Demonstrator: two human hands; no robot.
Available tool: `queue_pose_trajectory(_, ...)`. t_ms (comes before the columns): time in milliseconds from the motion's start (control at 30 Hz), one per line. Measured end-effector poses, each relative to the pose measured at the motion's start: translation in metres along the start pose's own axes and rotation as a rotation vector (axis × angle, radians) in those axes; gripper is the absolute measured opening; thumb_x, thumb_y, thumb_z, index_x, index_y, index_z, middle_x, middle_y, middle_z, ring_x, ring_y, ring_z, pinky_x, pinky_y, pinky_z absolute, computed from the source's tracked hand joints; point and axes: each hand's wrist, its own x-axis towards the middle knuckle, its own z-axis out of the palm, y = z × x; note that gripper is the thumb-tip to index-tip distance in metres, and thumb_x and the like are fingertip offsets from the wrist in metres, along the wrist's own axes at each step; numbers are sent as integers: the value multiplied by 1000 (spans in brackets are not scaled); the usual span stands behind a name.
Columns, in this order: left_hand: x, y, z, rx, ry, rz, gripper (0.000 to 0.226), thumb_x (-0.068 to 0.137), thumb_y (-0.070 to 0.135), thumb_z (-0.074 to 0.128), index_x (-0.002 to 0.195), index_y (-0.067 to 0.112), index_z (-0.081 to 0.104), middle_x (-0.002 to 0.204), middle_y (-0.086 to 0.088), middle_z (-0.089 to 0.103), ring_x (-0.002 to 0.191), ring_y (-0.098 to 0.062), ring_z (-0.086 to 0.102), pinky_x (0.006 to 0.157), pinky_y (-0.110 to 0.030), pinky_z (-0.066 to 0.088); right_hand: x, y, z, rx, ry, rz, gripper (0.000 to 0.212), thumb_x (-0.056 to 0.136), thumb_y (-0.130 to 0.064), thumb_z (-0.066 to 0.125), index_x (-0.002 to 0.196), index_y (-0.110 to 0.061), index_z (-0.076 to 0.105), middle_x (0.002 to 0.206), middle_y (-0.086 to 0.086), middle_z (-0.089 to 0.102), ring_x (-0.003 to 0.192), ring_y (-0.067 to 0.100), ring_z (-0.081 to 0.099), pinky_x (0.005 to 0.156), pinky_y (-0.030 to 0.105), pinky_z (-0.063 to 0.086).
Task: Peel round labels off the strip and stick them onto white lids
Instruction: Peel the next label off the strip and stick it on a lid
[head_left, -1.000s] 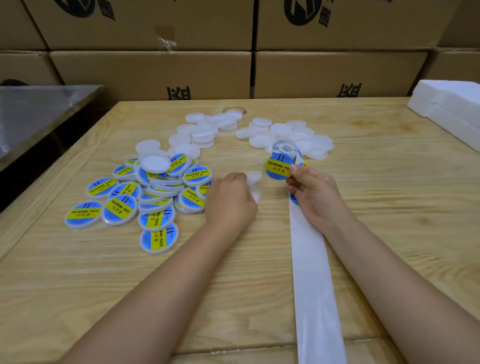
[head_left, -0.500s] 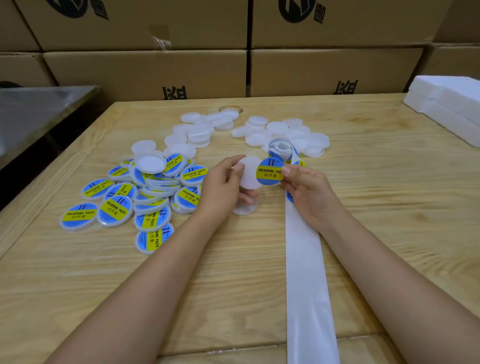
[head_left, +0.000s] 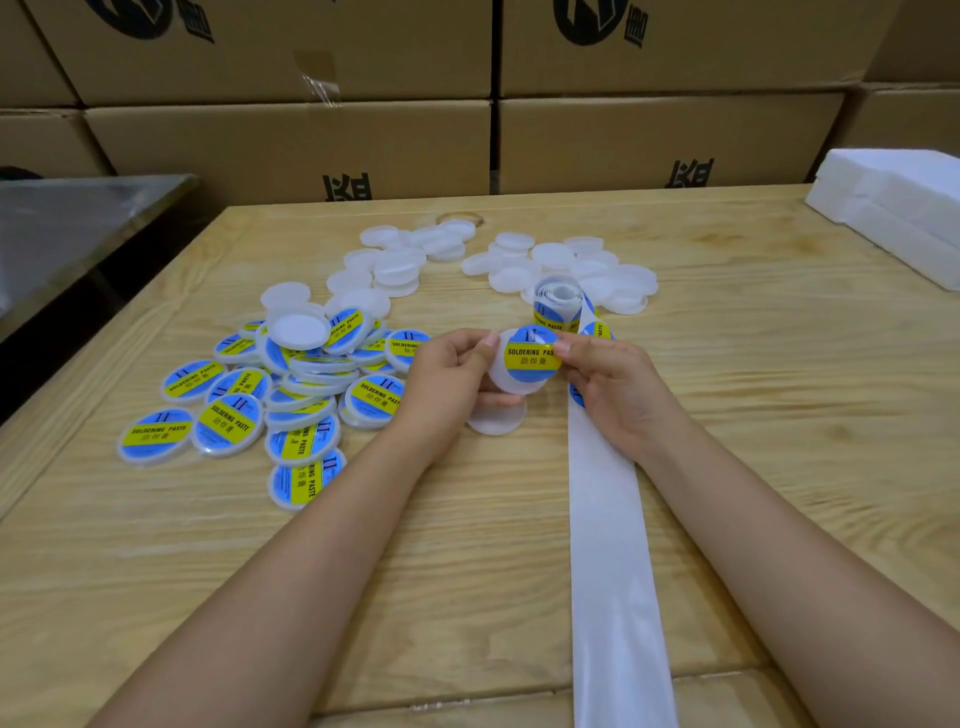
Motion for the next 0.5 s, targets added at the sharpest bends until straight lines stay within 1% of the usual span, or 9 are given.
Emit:
queue_pose_trajectory(67, 0, 0, 0, 2, 5, 7, 18, 97, 15, 48, 99, 5, 64, 77, -4, 72, 66, -14, 70, 51, -21, 54, 1, 0, 0, -28, 6, 14, 33, 84, 1, 55, 113, 18, 56, 123, 29, 57, 118, 34, 54, 111, 39, 35)
queue_pose_trajectory(100, 0, 1, 0, 0, 8, 8, 17, 97, 15, 48, 96, 8, 64, 75, -2, 72, 65, -14, 70, 50, -21, 54, 2, 0, 0, -37, 13, 20, 34, 83, 2, 56, 113, 18, 56, 124, 30, 56, 116, 33, 54, 110, 39, 35)
queue_pose_trajectory(200, -1, 2, 0, 3, 8, 15, 18, 97, 14, 48, 90, 14, 64, 69, 3, 73, 63, -14, 70, 49, -21, 53, 2, 0, 1, -61, 37, 34, 25, 82, 2, 57, 105, 12, 62, 115, 26, 61, 107, 28, 57, 108, 38, 36)
queue_pose_trajectory(300, -2, 3, 1, 3, 3, 20, 17, 97, 13, 49, 92, 14, 65, 69, 3, 73, 63, -14, 70, 50, -21, 54, 2, 0, 1, -69, 48, 41, 13, 80, 2, 60, 92, 2, 67, 100, 18, 65, 100, 25, 59, 104, 35, 39)
queue_pose_trajectory(333, -2, 3, 1, 7, 3, 20, 16, 97, 13, 49, 93, 13, 65, 70, 2, 73, 63, -15, 70, 51, -22, 55, 3, 1, 1, -71, 52, 39, 12, 80, 2, 61, 90, 1, 67, 97, 17, 66, 99, 24, 60, 103, 35, 40)
queue_pose_trajectory(500, -2, 3, 1, 12, -16, 29, 17, 97, 12, 49, 97, 11, 66, 75, -1, 72, 66, -15, 70, 54, -24, 56, 3, 2, 2, -74, 73, 28, 8, 79, 2, 63, 83, -1, 69, 96, 16, 68, 99, 25, 61, 100, 35, 42)
